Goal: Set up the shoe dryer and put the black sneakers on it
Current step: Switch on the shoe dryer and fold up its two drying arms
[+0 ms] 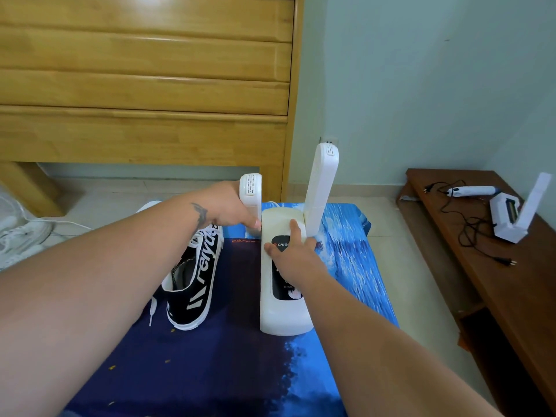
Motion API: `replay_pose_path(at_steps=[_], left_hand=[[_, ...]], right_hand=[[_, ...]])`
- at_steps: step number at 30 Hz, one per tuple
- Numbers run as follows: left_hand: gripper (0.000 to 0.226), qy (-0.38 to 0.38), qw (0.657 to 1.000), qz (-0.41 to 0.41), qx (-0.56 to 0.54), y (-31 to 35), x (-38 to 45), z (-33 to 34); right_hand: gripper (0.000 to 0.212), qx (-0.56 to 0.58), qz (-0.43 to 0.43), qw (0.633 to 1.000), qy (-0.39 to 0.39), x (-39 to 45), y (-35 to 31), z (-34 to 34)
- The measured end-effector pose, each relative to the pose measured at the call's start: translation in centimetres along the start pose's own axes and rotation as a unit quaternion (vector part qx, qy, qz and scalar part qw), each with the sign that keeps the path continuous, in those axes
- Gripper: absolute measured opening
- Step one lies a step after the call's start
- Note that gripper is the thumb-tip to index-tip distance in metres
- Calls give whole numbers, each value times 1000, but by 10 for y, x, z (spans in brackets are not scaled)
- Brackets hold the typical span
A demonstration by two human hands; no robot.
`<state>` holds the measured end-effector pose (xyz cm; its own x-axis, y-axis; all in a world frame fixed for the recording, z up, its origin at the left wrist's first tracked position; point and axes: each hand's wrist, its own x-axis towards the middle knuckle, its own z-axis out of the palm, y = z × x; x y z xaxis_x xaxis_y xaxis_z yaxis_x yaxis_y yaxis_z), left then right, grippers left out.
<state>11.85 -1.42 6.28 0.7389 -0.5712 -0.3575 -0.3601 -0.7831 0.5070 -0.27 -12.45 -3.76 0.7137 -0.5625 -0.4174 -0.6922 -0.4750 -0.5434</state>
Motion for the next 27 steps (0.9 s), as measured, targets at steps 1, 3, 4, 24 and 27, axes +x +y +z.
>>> replay_pose_path(at_steps=[1, 3, 4, 24, 27], left_hand=[[48, -4, 1000, 3, 10, 1, 2, -1], [53, -6, 1000, -1, 29, 3, 4, -4], [56, -7, 999, -8, 41, 4, 6, -6], [44, -86, 995, -39, -17, 15, 29, -30], [42, -104, 993, -42, -20, 17, 30, -34]], right_hand=[[79, -1, 1, 1000, 0, 0, 0, 0], [79, -3, 3, 1000, 0, 0, 0, 0], [79, -3, 3, 1000, 0, -1, -1, 1], [80, -5, 4, 1000, 5, 3, 3, 5], [80, -6, 6, 1000, 6, 4, 3, 6]])
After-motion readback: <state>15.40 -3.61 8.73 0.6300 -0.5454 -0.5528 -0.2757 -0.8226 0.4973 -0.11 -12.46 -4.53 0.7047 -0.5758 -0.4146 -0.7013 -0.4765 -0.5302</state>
